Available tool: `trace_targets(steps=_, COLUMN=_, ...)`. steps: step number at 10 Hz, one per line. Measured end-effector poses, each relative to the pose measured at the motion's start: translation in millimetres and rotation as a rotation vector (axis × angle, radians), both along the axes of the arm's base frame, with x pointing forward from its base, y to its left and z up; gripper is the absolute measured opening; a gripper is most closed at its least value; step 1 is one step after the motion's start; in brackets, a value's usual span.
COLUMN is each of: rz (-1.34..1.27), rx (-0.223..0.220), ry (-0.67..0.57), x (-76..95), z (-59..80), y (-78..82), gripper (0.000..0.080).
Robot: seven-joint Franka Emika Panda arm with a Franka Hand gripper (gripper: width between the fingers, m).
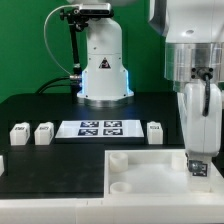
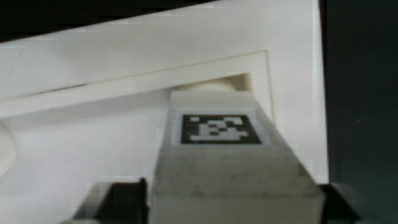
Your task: Assemble one leg
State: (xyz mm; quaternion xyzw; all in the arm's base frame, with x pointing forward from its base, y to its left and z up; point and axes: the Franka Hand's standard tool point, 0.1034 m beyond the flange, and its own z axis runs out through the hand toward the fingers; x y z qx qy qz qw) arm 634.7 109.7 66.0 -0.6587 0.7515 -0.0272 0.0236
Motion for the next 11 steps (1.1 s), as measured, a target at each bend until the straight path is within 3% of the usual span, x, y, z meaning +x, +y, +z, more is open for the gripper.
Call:
trace_targets(steps=1, rz=0.012, rx=-0.002, ry=0.001, x=-0.4, z=-0.4, y=0.9, gripper=0.0593)
trace_targets(steps=3, rz=0.444, rx=-0.069, ry=0.022, x=-4.4, z=-1.8, y=9.5, gripper=0.0638)
trace_targets(steps=4, rz=0.632, rx=-0.088, ry=0.029, x=-6.6, z=-2.3, y=18.7, gripper=0.0647)
trace_targets(steps=7, rz=0.953, rx=-0.112, ry=0.038, x=-5.3, z=-2.3, y=15.6, gripper=0.0649)
trace_targets(steps=8, rz=1.165, rx=-0.146, ry=0.043, x=-4.1, z=-1.2, y=19.6, gripper=0.0649)
trace_targets(steps=9, rz=1.401, rx=-0.172, ry=0.037, x=1.4, z=1.4, y=13.6, gripper=0.0649)
trace_targets(steps=10, rz=1.472, rx=-0.182, ry=0.031, x=5.7, z=2.4, y=2.8, gripper=0.0649)
trace_targets(steps=11, rz=1.460, rx=-0.182, ry=0.033, x=5.0, z=1.6, y=4.1, gripper=0.0619)
